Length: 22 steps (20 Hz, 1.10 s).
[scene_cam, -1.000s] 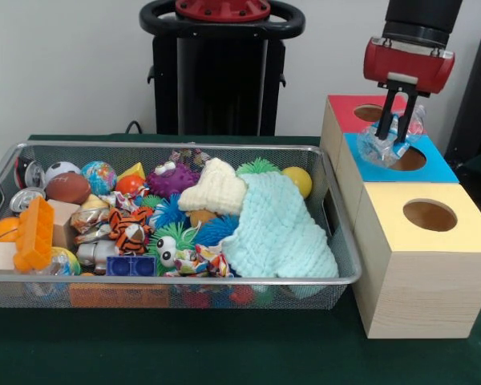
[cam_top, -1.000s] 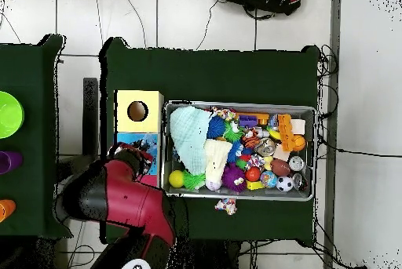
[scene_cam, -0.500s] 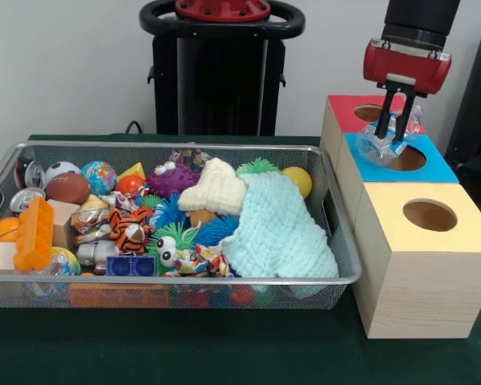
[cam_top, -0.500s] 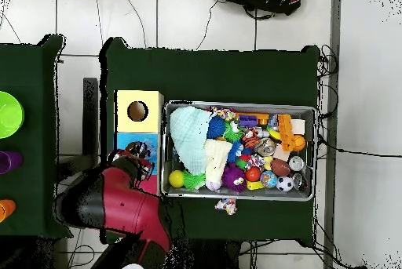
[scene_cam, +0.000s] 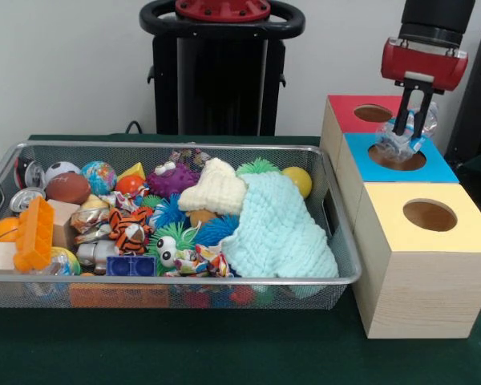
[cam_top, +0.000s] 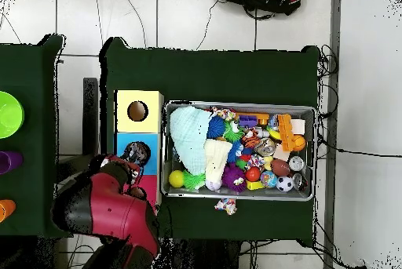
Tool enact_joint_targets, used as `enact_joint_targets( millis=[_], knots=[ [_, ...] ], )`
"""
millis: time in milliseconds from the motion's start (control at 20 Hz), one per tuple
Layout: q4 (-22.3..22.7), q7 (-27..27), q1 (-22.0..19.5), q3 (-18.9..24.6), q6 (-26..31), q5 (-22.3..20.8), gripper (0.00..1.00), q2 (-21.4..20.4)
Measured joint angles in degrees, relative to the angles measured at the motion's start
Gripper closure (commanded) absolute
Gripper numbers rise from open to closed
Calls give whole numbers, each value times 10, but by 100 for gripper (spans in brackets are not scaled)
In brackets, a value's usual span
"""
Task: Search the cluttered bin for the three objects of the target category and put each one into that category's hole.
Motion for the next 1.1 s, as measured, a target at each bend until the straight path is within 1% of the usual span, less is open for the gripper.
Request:
enact_joint_targets(
  millis=[350,500,850,1100],
  knots=[
    [1,0,17,-1,0,9,100,3],
    [1,0,18,-1,0,10,100,4],
    [4,0,12,-1,0,10,100,4],
    [5,0,-3,0,0,10,100,4]
  ],
)
